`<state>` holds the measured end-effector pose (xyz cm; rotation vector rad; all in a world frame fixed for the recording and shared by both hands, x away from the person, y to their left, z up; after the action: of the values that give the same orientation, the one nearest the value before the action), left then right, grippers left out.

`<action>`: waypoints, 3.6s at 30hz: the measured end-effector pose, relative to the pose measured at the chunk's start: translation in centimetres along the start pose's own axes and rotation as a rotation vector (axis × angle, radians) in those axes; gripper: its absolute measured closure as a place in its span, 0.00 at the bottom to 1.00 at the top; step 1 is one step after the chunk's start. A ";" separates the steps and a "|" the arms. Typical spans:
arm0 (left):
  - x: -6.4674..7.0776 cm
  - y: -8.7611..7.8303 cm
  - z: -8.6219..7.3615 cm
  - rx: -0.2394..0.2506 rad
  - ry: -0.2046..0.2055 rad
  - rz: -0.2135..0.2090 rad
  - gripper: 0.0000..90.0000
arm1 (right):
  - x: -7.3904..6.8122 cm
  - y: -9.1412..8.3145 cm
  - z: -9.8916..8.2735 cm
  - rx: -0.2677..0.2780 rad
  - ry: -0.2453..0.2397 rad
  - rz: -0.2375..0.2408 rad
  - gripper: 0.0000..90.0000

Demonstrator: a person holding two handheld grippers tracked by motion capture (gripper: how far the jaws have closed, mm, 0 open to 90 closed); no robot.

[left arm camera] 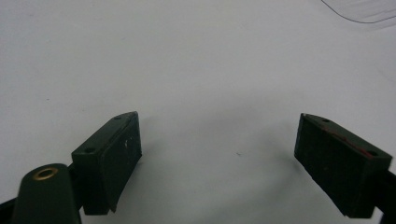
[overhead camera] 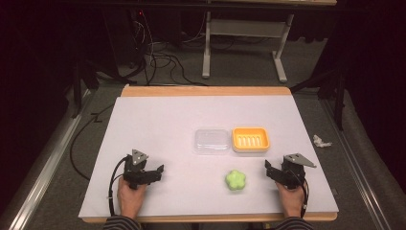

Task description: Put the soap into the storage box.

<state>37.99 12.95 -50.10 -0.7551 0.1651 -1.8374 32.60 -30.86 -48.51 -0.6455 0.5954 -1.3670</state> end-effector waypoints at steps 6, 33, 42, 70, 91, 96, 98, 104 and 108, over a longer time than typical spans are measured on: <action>0.0 0.0 0.0 -0.002 0.000 -0.001 0.17 | -0.1 0.1 0.0 -0.005 -0.007 -0.002 0.30; -0.1 -0.1 0.2 0.011 -0.020 -0.007 0.17 | 0.1 0.2 0.3 -0.026 -0.009 0.030 0.28; -0.1 -0.1 0.2 0.009 -0.023 -0.009 0.17 | 0.5 -0.4 0.0 -0.030 0.019 0.095 0.20; -0.1 0.0 0.1 0.005 -0.021 -0.005 0.17 | -5.1 -4.0 -0.2 -0.080 -0.217 0.243 0.19; -0.1 0.0 0.1 0.000 -0.017 -0.003 0.17 | -9.7 -3.7 -0.2 -0.161 -0.370 0.309 0.18; -0.1 0.0 0.1 0.003 -0.018 -0.003 0.17 | -10.6 -3.1 -0.1 -0.203 -0.397 0.305 0.18; -0.1 -0.1 0.2 0.006 -0.021 -0.005 0.17 | -10.9 -2.9 -0.1 -0.218 -0.400 0.302 0.17; -0.1 -0.1 0.2 0.006 -0.023 -0.006 0.17 | -11.4 -2.4 0.1 -0.250 -0.414 0.289 0.18; -0.1 -0.1 0.2 0.008 -0.025 -0.005 0.17 | -11.8 -2.0 0.1 -0.262 -0.425 0.273 0.18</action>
<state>38.04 13.16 -49.97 -0.7729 0.1393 -1.8317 29.98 -19.30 -46.81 -0.9967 0.4980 -0.8681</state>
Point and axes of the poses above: each handheld gripper's, and its own axes: y roughly forward along the jaws, z roughly out of its top, x roughly to its right, the point moved 1 cm from there along y, roughly forward along the jaws, and after that the axes turned 9 degrees about -x, right-handed, at the moved point
